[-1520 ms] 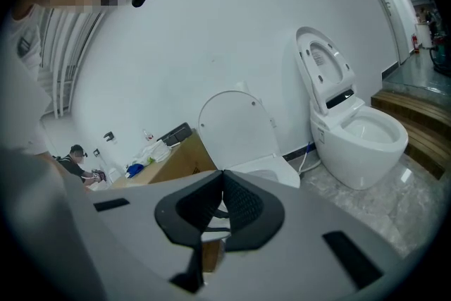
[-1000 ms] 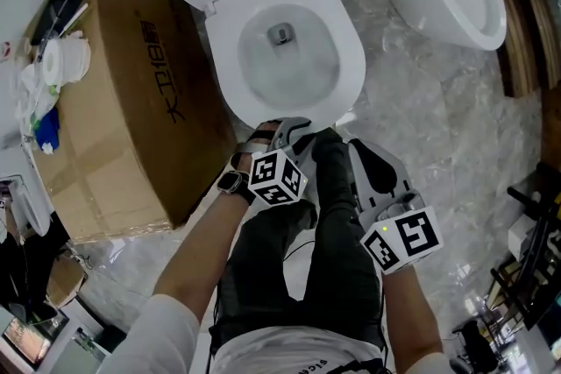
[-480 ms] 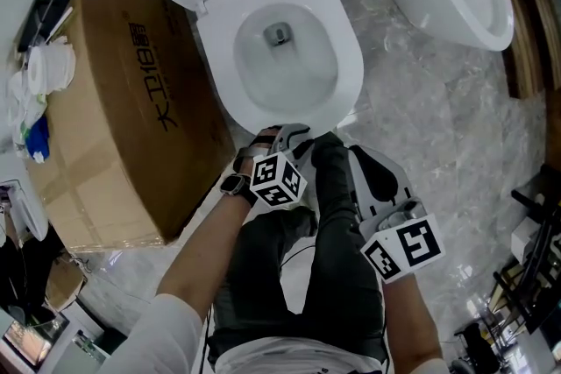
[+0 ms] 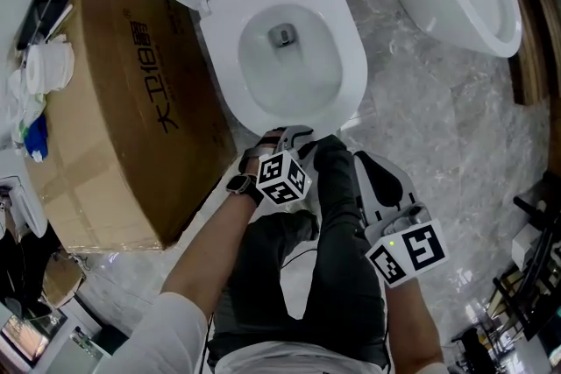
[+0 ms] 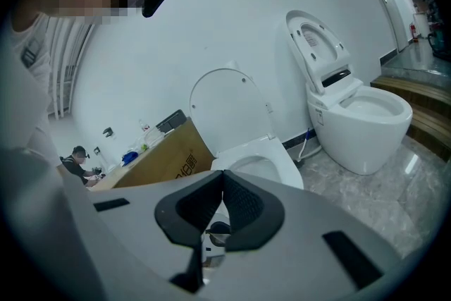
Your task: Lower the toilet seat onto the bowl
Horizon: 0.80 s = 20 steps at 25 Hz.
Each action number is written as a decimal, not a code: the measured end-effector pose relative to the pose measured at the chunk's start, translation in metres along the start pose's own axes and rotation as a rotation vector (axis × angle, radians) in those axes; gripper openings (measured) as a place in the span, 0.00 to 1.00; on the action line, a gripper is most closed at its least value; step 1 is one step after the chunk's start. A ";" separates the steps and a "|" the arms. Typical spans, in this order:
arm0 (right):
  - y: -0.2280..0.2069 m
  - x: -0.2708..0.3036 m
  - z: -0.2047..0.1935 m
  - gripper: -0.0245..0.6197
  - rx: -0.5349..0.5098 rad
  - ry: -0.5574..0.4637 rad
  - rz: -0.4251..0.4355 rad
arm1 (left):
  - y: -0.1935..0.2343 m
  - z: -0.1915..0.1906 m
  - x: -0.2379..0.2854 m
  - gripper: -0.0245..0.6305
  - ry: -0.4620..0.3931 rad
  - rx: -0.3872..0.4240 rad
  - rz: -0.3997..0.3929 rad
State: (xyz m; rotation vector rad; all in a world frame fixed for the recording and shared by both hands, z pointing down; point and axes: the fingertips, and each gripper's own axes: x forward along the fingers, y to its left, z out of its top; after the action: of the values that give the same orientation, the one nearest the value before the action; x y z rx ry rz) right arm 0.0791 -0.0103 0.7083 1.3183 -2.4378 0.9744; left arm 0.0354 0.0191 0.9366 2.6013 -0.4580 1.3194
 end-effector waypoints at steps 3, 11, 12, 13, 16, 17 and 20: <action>-0.004 0.001 -0.002 0.06 0.007 0.004 -0.002 | 0.001 -0.003 0.003 0.22 -0.003 -0.018 0.002; -0.008 0.001 -0.004 0.06 0.016 0.009 0.002 | 0.005 0.003 -0.002 0.18 -0.034 -0.060 0.021; -0.007 0.001 -0.004 0.06 0.015 0.012 0.003 | 0.005 0.006 -0.004 0.17 -0.041 -0.069 0.024; -0.006 0.001 -0.003 0.06 0.014 0.014 0.004 | 0.006 0.009 -0.007 0.16 -0.049 -0.075 0.026; -0.003 -0.001 0.001 0.06 0.013 0.016 0.007 | 0.008 0.022 -0.021 0.14 -0.070 -0.086 0.031; 0.000 -0.002 0.004 0.06 0.014 0.017 0.009 | 0.007 0.027 -0.028 0.13 -0.080 -0.094 0.030; 0.009 -0.006 0.014 0.06 0.020 0.017 0.018 | 0.007 0.048 -0.059 0.12 -0.122 -0.136 0.033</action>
State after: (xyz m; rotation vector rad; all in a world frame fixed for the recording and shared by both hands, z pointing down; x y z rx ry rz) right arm 0.0770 -0.0117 0.6907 1.2909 -2.4374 1.0132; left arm 0.0361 0.0091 0.8607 2.5807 -0.5911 1.1018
